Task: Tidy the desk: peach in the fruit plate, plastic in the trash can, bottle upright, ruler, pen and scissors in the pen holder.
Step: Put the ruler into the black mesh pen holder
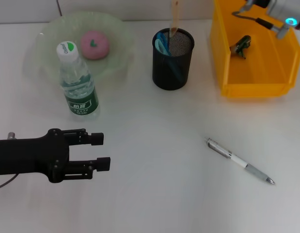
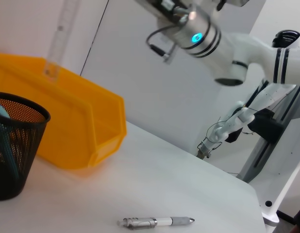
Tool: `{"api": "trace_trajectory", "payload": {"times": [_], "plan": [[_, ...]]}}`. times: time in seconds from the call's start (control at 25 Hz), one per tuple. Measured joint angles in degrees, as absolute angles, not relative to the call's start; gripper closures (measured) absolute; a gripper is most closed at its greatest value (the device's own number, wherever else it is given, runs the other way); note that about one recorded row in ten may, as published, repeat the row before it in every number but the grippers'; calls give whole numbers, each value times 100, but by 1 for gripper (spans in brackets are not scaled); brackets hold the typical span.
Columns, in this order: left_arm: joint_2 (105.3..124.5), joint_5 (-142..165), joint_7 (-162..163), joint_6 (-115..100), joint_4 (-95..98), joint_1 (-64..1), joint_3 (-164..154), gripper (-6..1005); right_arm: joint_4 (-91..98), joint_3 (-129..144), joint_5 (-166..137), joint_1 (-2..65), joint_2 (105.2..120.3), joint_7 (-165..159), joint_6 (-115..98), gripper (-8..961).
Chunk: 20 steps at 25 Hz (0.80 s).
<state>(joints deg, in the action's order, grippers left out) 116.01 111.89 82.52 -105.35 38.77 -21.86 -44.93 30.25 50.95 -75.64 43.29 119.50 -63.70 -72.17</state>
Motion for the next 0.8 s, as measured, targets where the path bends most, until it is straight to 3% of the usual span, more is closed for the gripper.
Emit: {"api": "trace_trajectory", "payload": {"times": [0.32, 0.8], "plan": [[11602, 11179, 8167, -10545, 3891, -2175, -4377, 273, 1947, 5823, -6284, 4784, 11987, -5547, -6180, 505], [11584, 11169, 8113, -10551, 3893, -2185, -4333, 274, 1896, 6068, -6293, 4779, 11984, -5486, -5489, 488]]}}
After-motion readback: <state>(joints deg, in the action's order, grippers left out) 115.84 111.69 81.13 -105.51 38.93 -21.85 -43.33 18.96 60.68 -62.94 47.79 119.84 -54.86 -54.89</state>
